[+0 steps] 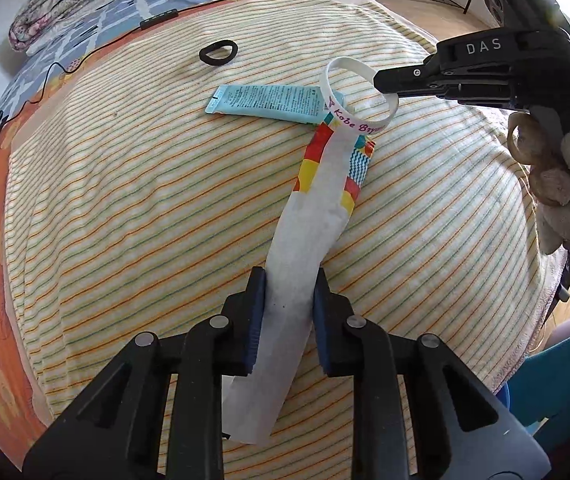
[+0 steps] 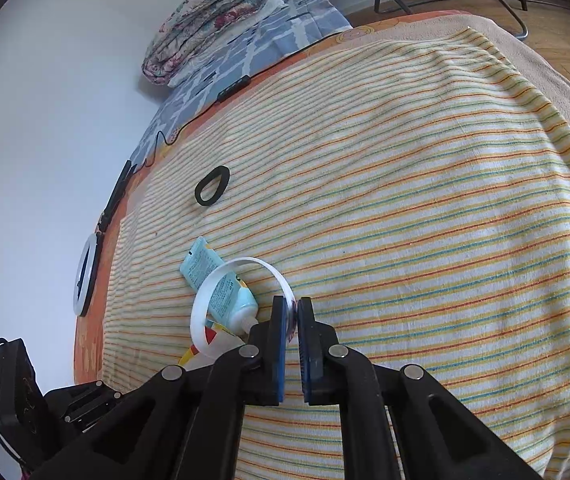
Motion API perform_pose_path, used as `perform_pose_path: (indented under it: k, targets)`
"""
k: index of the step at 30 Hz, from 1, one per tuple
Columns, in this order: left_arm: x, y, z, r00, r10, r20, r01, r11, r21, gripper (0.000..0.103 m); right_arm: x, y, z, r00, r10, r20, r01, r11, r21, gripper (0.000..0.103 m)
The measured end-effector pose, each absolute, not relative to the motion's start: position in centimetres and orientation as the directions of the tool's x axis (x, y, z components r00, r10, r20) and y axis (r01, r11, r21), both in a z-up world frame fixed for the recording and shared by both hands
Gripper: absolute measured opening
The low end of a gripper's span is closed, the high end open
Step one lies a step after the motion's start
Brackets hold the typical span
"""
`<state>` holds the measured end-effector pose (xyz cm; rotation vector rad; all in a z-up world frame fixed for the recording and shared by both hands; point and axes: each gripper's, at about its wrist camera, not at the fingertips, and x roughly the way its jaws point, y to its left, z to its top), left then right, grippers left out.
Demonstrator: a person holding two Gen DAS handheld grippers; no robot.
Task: Collect trash
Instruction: 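Grasp the white paper strip with the left tool while the right tool grasps the white headband, then carry the paper strip with the left tool while the right tool carries the headband to the basket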
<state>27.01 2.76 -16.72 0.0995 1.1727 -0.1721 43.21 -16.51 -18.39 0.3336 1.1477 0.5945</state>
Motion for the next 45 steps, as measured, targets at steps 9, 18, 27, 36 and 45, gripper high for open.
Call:
perform_pose_path:
  k: [9, 18, 27, 36, 45]
  targets:
    - [24.3, 3.9, -16.2, 0.386, -0.092, -0.918, 0.104, 0.993, -0.056, 0.021, 40.6, -16.7, -15.2, 0.326, 0.560, -0.762, -0.338, 0.822, 0.459, 0.003]
    - [20.0, 5.2, -13.6, 0.426, -0.100, -0.899, 0.030, 0.995, -0.096, 0.021, 36.1, -16.7, -11.6, 0.378, 0.546, -0.747, -0.418, 0.821, 0.389, 0.003]
    - [14.6, 4.9, -11.5, 0.459, -0.125, -0.880, -0.018, 0.989, -0.150, 0.021, 29.0, -17.1, -10.6, 0.363, 0.544, -0.756, -0.494, 0.800, 0.339, 0.003]
    - [8.5, 3.1, -12.1, 0.454, -0.178, -0.873, -0.055, 0.972, -0.227, 0.021, 21.4, -18.7, -11.1, 0.333, 0.543, -0.771, -0.547, 0.777, 0.311, 0.003]
    - [3.2, 1.3, -14.0, 0.419, -0.208, -0.884, -0.086, 0.960, -0.267, 0.021, 15.6, -20.0, -11.3, 0.327, 0.544, -0.773, -0.578, 0.762, 0.293, 0.003]
